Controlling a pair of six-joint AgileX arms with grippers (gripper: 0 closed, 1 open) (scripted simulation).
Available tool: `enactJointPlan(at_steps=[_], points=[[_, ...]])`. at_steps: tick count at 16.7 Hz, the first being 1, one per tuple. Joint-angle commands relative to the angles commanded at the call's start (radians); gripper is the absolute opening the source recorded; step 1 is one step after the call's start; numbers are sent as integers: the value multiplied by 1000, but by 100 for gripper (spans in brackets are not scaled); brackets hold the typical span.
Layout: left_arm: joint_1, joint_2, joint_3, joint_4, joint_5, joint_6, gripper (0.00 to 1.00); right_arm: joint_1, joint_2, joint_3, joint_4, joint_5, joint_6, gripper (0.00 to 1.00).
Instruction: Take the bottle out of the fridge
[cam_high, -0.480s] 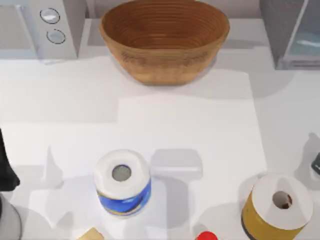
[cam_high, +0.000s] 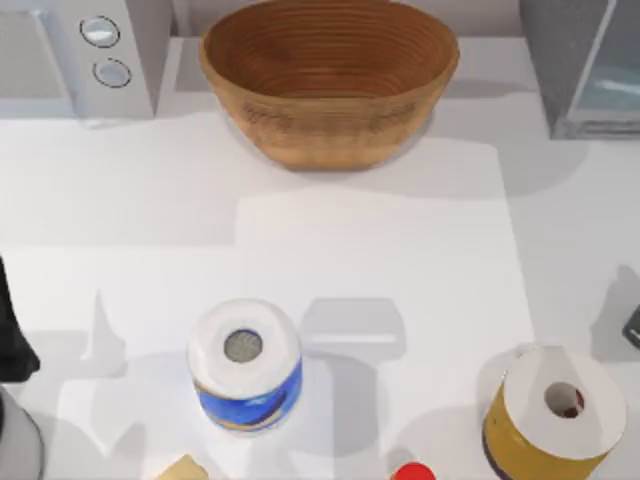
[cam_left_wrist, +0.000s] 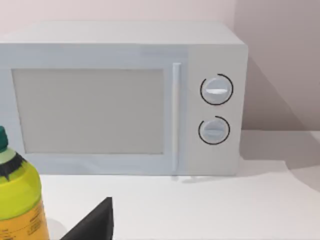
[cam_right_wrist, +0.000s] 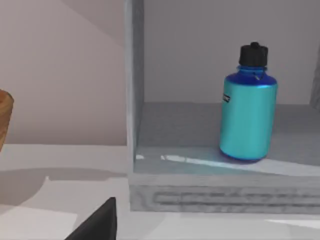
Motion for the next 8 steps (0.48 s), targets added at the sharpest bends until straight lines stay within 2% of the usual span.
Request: enactJointPlan(at_steps=[8], points=[[0, 0, 0, 0, 0, 0, 100, -221, 745, 67, 648, -199, 8, 100]])
